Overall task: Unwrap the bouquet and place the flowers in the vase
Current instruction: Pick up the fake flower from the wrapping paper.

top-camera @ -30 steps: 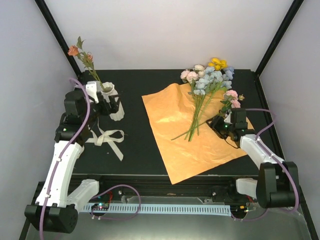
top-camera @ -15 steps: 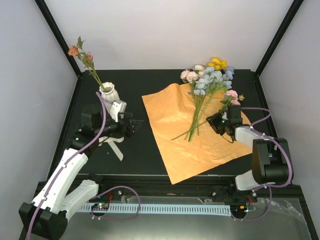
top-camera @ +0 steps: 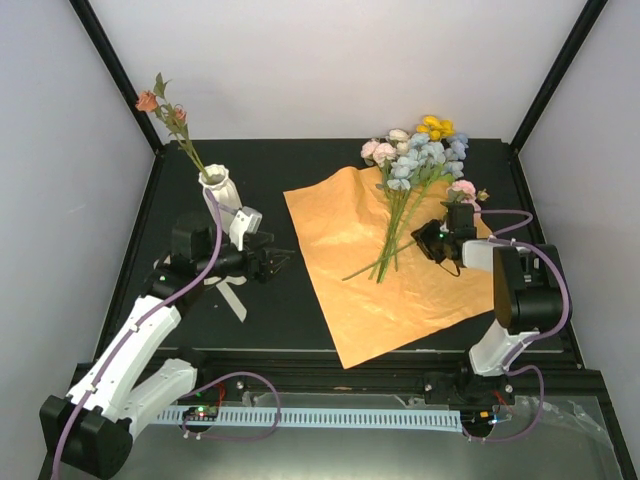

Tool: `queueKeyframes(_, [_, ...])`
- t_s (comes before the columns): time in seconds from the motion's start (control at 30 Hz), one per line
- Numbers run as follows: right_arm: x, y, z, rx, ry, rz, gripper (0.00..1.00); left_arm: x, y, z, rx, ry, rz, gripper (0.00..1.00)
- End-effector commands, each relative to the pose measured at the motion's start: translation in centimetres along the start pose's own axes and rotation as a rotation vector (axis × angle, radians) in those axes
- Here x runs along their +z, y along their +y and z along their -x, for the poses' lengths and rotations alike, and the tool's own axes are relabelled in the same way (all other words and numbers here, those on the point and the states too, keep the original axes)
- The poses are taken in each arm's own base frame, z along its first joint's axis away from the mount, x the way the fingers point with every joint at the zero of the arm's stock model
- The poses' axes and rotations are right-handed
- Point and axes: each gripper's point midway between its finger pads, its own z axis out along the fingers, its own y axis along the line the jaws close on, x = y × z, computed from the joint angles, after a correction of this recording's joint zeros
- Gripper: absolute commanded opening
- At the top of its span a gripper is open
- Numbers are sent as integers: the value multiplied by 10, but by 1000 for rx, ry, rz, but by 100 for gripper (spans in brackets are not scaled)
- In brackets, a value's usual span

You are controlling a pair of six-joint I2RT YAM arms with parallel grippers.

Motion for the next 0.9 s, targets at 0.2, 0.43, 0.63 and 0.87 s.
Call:
queueKeyframes(0.2, [2,5,19,-38,-71,-7,17,-3,-10,11,51,-34,-31,99])
queueKeyframes(0.43, [-27,23,26,-123,-131,14,8,-1,2,7,11,-18,28,99])
queueKeyframes(0.63, [-57,42,27,-189,-162,47,6,-6,14,6,10,-5,116,99])
queueKeyframes(0.87, [-95,72,13,-306,-167,134,6,-4,11,13,-29,-27,94,99])
